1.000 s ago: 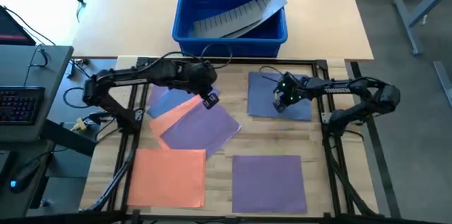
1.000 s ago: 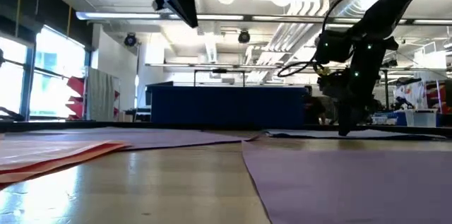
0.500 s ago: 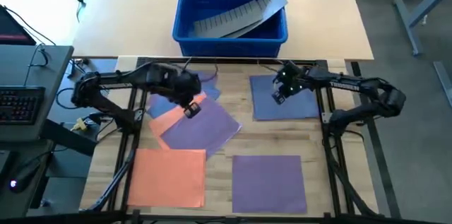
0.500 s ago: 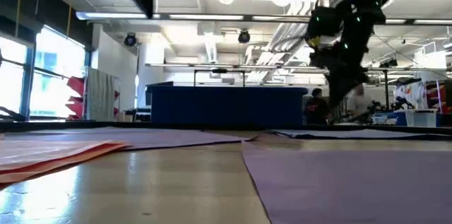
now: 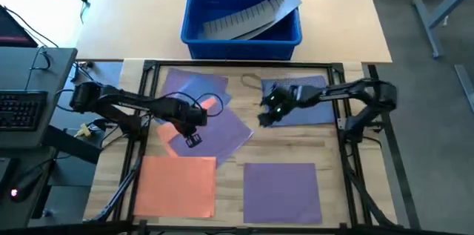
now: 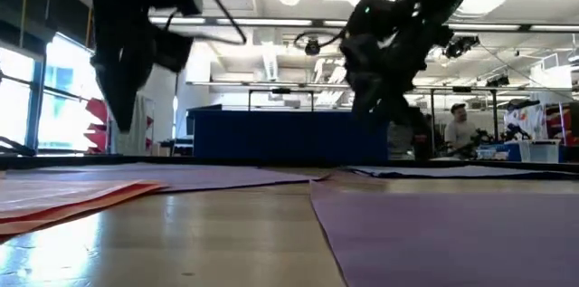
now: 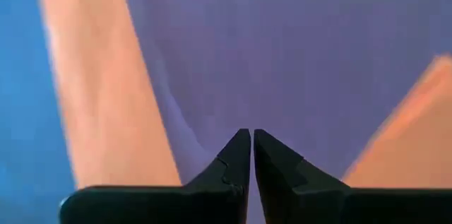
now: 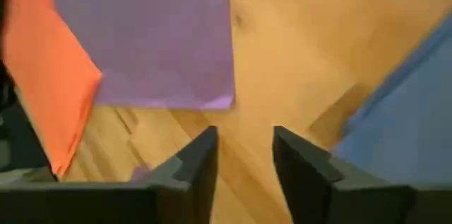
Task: Organize paper
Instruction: Stack the purple paper on top of the purple paper
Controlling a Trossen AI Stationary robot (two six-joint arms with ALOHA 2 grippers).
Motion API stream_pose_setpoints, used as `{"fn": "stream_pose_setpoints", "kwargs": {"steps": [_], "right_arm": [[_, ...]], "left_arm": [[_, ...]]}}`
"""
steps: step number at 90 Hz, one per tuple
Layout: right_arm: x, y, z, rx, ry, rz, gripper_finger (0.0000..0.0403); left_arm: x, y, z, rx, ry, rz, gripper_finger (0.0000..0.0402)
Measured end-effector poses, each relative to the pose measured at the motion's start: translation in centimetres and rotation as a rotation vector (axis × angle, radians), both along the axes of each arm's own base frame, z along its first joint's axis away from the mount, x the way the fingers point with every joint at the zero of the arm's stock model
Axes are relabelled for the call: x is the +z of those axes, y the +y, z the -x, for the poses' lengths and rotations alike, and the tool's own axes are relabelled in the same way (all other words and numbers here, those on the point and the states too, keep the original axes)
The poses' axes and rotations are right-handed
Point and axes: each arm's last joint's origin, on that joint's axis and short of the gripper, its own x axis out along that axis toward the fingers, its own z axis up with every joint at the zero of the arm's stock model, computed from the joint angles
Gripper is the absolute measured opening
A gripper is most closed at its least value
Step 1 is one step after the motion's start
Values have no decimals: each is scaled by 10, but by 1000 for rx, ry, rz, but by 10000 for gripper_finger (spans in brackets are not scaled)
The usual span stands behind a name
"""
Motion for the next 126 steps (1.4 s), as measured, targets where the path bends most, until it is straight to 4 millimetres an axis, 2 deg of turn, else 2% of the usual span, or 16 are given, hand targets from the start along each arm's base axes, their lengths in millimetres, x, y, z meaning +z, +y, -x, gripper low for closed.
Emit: {"fn": "stream_pose_setpoints", "kwargs": {"steps": [7, 18, 42, 54, 67, 81, 95, 114, 126], "right_arm": [[-17, 7, -8, -12, 27, -62, 172], [-27, 15, -26, -28, 53, -106, 201], [-29, 15, -68, -97, 54, -140, 208], [-23, 13, -82, -58, 1, -157, 208], [-9, 13, -89, 6, -54, -162, 208], [-5, 11, -86, -105, 61, -101, 208], [-2, 13, -92, -65, -19, -95, 208], [-10, 13, -94, -53, -9, -108, 208], [-25, 15, -99, -45, -6, -114, 208]], "left_arm": [[-15, 0, 2, -40, 8, -6, 0], [-30, 0, 6, -90, 17, -14, 0], [-39, 0, 3, -220, -29, -43, 0], [-39, 0, 1, -270, -50, -55, 0], [-39, 0, 0, -333, -51, -71, 0], [-39, 0, 0, -370, -50, -78, 0], [-39, 0, -1, -377, -59, -84, 0], [-38, 0, -5, -374, -100, -97, 0], [-38, 1, -7, -371, -120, -110, 0]]}}
